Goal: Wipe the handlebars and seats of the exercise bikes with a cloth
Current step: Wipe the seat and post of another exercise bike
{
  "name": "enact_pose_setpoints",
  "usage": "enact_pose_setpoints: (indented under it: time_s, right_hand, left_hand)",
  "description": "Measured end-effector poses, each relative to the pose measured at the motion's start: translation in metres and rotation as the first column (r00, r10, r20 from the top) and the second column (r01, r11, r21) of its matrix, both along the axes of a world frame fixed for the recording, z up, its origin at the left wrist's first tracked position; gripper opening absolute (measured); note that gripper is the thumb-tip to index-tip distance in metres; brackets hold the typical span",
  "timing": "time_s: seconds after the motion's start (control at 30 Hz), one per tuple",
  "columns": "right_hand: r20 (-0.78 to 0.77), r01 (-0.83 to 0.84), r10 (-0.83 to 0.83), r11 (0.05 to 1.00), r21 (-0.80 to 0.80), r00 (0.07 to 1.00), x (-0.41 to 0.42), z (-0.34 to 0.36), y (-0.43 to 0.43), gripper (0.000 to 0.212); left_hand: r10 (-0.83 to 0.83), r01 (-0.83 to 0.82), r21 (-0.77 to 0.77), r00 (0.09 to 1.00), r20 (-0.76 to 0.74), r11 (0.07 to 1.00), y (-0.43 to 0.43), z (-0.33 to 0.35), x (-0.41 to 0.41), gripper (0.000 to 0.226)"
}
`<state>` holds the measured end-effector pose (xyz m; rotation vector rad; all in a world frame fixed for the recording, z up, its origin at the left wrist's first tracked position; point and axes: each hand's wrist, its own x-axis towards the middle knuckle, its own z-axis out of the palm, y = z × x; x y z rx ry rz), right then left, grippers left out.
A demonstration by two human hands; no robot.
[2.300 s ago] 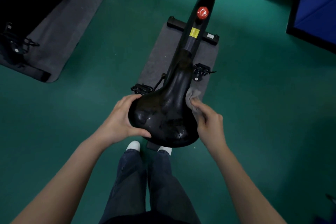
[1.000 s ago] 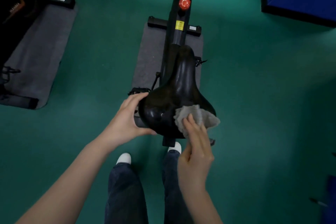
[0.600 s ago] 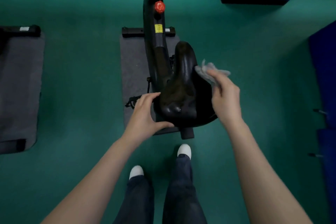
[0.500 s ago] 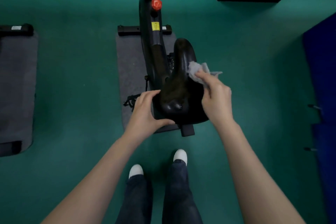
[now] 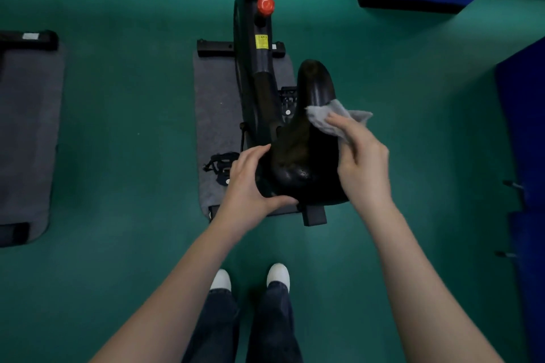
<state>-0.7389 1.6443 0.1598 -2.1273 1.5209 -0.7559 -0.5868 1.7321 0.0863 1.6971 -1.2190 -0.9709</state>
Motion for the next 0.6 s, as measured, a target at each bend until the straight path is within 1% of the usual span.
enact_pose_setpoints:
  time_s: [0.07,0.1,0.17,0.27,0.4,0.43,0.47,0.53,0.57,0.6]
  right_hand:
    - [-0.117,-0.111,0.109,0.994,-0.013,0.987,0.019,-0.003,-0.002,0.047]
    - [-0.17,-0.208,0.201,0.978,-0.025,0.965,0.024,-0.005,0.004,0.048]
    - [-0.24,-0.411,0.392,0.911,-0.031,0.888,0.022,-0.01,0.021,0.051]
    - [-0.252,-0.553,0.535,0.833,-0.003,0.806,0.0,-0.013,0.036,0.054]
    - [-0.245,-0.683,0.67,0.73,0.042,0.701,-0.036,-0.006,0.044,0.059]
    - [-0.231,-0.69,0.68,0.722,0.045,0.696,-0.045,-0.005,0.044,0.059]
    - [-0.2,-0.677,0.67,0.735,0.044,0.715,-0.052,-0.004,0.044,0.059]
    - [-0.079,-0.579,0.579,0.815,0.027,0.812,-0.056,-0.001,0.038,0.058]
    - [-0.002,-0.512,0.512,0.859,0.015,0.859,-0.051,0.001,0.033,0.054]
    - [0.061,-0.459,0.458,0.888,0.006,0.887,-0.042,0.003,0.026,0.048]
  left_hand:
    - [0.016,-0.016,0.008,0.999,-0.04,1.0,0.001,-0.004,0.0,0.096]
    - [0.023,-0.022,0.011,0.997,-0.07,1.0,0.002,-0.007,0.0,0.095]
    - [0.026,-0.023,0.021,0.99,-0.136,0.999,0.004,-0.011,0.003,0.09]
    - [0.026,-0.017,0.045,0.981,-0.195,0.999,0.007,-0.018,0.007,0.086]
    - [0.013,-0.003,0.046,0.977,-0.214,0.999,0.008,-0.023,0.01,0.084]
    - [0.008,0.003,0.05,0.975,-0.22,0.999,0.008,-0.022,0.01,0.084]
    - [0.007,0.007,0.057,0.973,-0.231,0.998,0.008,-0.021,0.01,0.084]
    - [0.017,0.001,0.071,0.965,-0.26,0.997,0.008,-0.019,0.01,0.084]
    - [0.025,-0.005,0.073,0.96,-0.279,0.997,0.008,-0.018,0.01,0.084]
    - [0.031,-0.009,0.075,0.954,-0.298,0.997,0.008,-0.018,0.011,0.084]
